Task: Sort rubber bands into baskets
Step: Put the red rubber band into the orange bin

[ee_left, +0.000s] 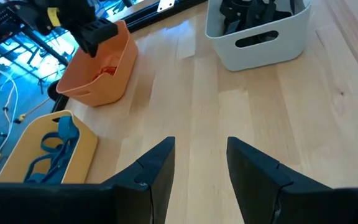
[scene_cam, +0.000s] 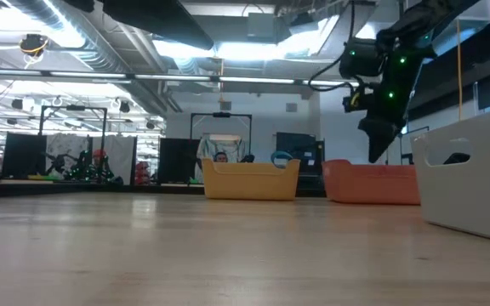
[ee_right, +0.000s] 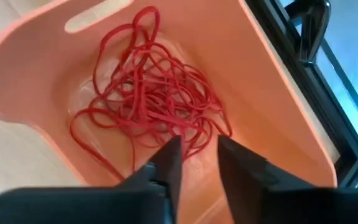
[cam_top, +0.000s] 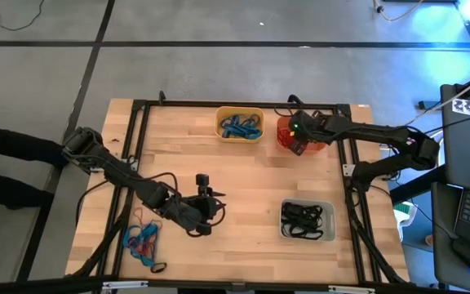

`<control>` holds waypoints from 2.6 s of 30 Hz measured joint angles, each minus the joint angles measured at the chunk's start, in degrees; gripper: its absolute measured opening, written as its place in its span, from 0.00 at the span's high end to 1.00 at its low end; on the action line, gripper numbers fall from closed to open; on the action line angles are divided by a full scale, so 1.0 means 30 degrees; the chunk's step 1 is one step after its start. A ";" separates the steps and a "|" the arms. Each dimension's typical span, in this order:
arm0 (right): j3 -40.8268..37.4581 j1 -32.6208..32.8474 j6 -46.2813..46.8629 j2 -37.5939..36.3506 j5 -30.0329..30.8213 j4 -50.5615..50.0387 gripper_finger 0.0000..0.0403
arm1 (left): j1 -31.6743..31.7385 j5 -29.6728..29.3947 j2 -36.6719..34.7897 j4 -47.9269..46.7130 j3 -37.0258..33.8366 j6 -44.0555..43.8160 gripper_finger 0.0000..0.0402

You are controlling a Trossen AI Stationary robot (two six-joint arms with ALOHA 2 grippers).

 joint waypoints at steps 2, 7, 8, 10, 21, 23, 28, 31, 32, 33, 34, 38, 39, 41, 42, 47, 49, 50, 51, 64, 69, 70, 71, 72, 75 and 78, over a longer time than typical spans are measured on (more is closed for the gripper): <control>0.0000 0.0000 -0.0020 0.0009 -0.0040 -0.0113 0.68 | 0.0030 0.0000 0.0000 -0.0004 0.0000 -0.0027 0.64; 0.0000 0.0013 0.0252 -0.0283 -0.0238 -0.0162 0.58 | 0.0024 0.0007 0.0000 -0.0007 0.0000 -0.0042 0.64; 0.0000 0.0026 0.0327 -0.0406 -0.0267 -0.0124 0.58 | 0.0024 0.0007 0.0000 0.0000 0.0000 -0.0042 0.64; 0.0000 0.0152 0.0437 -0.0704 -0.0606 -0.0125 0.57 | 0.0029 0.0007 0.0000 -0.0007 0.0000 -0.0049 0.64; 0.0007 0.5242 0.1931 -0.1543 -0.1916 0.2637 0.57 | -0.0266 0.1519 0.0000 -0.0215 0.0000 -0.0429 0.64; 0.0007 0.6374 0.1938 -0.1441 -0.1918 0.3763 0.57 | -0.0427 0.2875 0.0000 -0.0320 0.0000 -0.0715 0.64; 0.0007 0.8660 0.1960 -0.1358 -0.1421 0.5567 0.57 | -0.0864 0.5993 0.0000 -0.2165 0.0000 -0.2253 0.64; 0.0007 0.9502 0.1960 -0.1339 -0.0785 0.6511 0.57 | -0.1344 0.7322 0.0000 -0.3880 0.0000 -0.3802 0.64; 0.0007 0.9690 0.1973 -0.1339 -0.0664 0.6735 0.57 | -0.1504 0.7740 0.0000 -0.4495 0.0000 -0.4432 0.64; 0.0007 0.9849 0.1969 -0.1339 -0.0570 0.6991 0.57 | -0.1647 0.8182 0.0000 -0.5149 0.0000 -0.5103 0.64; 0.0007 0.9962 0.1967 -0.1339 -0.0540 0.7214 0.57 | -0.1776 0.8537 0.0000 -0.5799 0.0000 -0.5834 0.64; 0.0007 1.0059 0.1968 -0.1339 -0.0452 0.7485 0.57 | -0.2373 0.9464 0.0000 -0.8523 0.0000 -0.8990 0.64; 0.0007 1.0036 0.1967 -0.1339 -0.0451 0.7481 0.57 | -0.2531 0.9607 0.0000 -0.9306 0.0000 -0.9848 0.64; 0.0007 1.0032 0.1967 -0.1339 -0.0444 0.7478 0.57 | -0.2833 0.9995 0.0000 -1.1008 0.0000 -1.1513 0.64; 0.0007 1.0032 0.1993 -0.1302 -0.0438 0.7478 0.57 | -0.2984 1.0086 0.0000 -1.1819 0.0000 -1.2178 0.64; 0.0007 1.0032 0.2394 -0.1244 -0.0204 0.7459 0.57 | -0.3607 1.0099 0.0034 -1.4723 0.0000 -1.4890 0.64; 0.0007 1.0032 0.2397 -0.1244 -0.0204 0.7420 0.57 | -0.3781 1.0105 0.0085 -1.5246 -0.0038 -1.5400 0.64; 0.0007 1.0032 0.2397 -0.1244 -0.0198 0.7425 0.57 | -0.3852 1.0137 0.0098 -1.5159 -0.0163 -1.5613 0.64; 0.0007 1.0032 0.2397 -0.1244 -0.0196 0.7434 0.57 | -0.3944 1.0347 0.0107 -1.4999 -0.0388 -1.5851 0.64; 0.0007 1.0018 0.2397 -0.1244 -0.0175 0.7405 0.57 | -0.4551 1.3369 0.0131 -1.3641 -0.3358 -1.7658 0.64; 0.0007 1.0018 0.2395 -0.1244 -0.0106 0.7405 0.57 | -0.4551 1.3500 0.0131 -1.2334 -0.4120 -1.7565 0.64; 0.0007 1.0014 0.2395 -0.1244 -0.0049 0.7405 0.57 | -0.4551 1.3516 0.0131 -1.2327 -0.4240 -1.7588 0.64; 0.0007 1.0018 0.2390 -0.1244 -0.0029 0.7405 0.57 | -0.4551 1.3560 0.0131 -1.2296 -0.4377 -1.7644 0.64; 0.0007 1.0018 0.2390 -0.1244 -0.0029 0.7405 0.57 | -0.4551 1.3689 0.0131 -1.2305 -0.4473 -1.7702 0.64; 0.0007 1.0018 0.2390 -0.1244 -0.0029 0.7376 0.57 | -0.4547 1.4359 0.0091 -1.2181 -0.4819 -1.8051 0.64; 0.0007 1.0018 0.2390 -0.1244 -0.0029 0.7361 0.57 | -0.4544 1.4536 0.0080 -1.2145 -0.4889 -1.8109 0.64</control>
